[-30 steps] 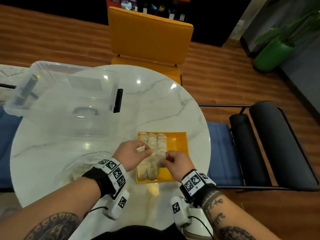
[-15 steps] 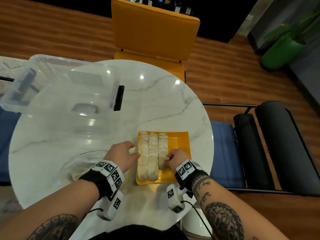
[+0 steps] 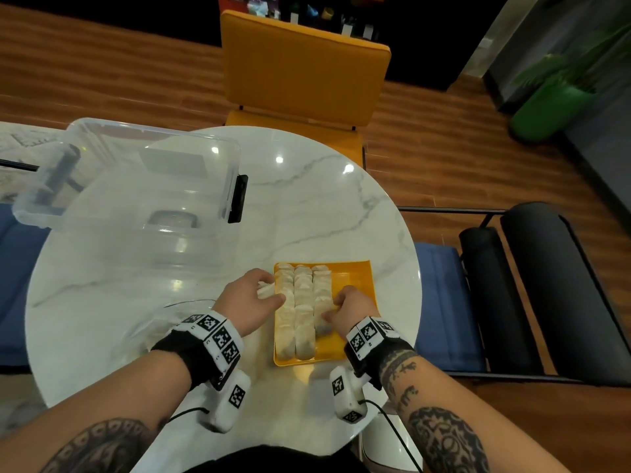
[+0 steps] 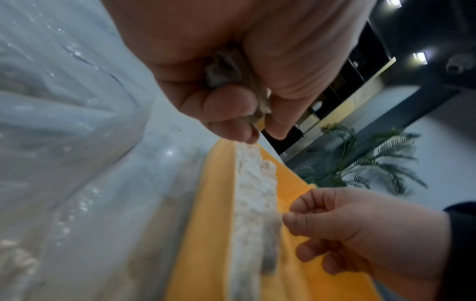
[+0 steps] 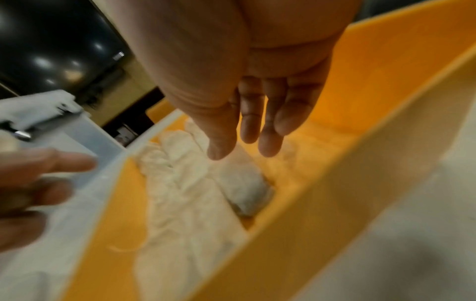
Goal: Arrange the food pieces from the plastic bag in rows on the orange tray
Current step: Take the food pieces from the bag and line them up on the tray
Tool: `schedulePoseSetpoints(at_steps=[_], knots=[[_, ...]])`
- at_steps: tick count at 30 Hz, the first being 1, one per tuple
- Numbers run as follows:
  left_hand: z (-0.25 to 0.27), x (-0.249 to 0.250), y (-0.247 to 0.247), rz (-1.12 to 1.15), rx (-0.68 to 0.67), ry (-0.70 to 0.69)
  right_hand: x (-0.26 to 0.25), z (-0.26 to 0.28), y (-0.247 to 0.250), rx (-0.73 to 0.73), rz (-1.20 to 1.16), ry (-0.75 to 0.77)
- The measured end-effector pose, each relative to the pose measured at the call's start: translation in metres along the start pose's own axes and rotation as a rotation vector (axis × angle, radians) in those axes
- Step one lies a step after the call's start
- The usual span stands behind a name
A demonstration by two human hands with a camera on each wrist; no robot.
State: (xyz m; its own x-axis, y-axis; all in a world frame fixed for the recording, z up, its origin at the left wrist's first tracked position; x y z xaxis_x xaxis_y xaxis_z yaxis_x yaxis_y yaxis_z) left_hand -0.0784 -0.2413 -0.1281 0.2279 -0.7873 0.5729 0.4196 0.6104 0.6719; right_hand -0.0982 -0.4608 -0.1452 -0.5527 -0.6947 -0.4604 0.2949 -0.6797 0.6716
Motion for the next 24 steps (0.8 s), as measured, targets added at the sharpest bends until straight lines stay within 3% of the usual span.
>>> schedulePoseSetpoints(at_steps=[3, 7, 12, 24], knots=[[0.009, 0.016, 0.0, 0.19, -0.094, -0.05, -0.026, 0.024, 0.007, 0.023, -0.241, 0.233], [0.022, 0.037, -0.007, 0.264, -0.237, -0.219, -0.058, 0.055, 0.009, -0.112, -0.508, 0.43], [0.033, 0.045, -0.006, 0.184, -0.246, -0.342, -0.06, 0.061, 0.007, -0.056, -0.543, 0.439], [0.042, 0.041, 0.001, 0.497, -0.253, -0.18, -0.05, 0.074, 0.024, 0.08, -0.635, 0.373]])
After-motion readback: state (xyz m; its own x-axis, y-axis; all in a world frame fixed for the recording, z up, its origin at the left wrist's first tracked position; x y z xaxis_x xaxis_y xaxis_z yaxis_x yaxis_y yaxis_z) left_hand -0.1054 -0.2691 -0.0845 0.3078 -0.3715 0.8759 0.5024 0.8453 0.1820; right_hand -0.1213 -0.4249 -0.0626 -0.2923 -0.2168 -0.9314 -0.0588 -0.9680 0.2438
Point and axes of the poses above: each hand's wrist, its own z-axis away from the middle knuckle, its own y-axis out of the back of the hand, x = y × z, the point moved 5 cm from there along -z, towards the middle knuckle, and after that the axes turned 9 degrees about -z, right-handed, at the moved point
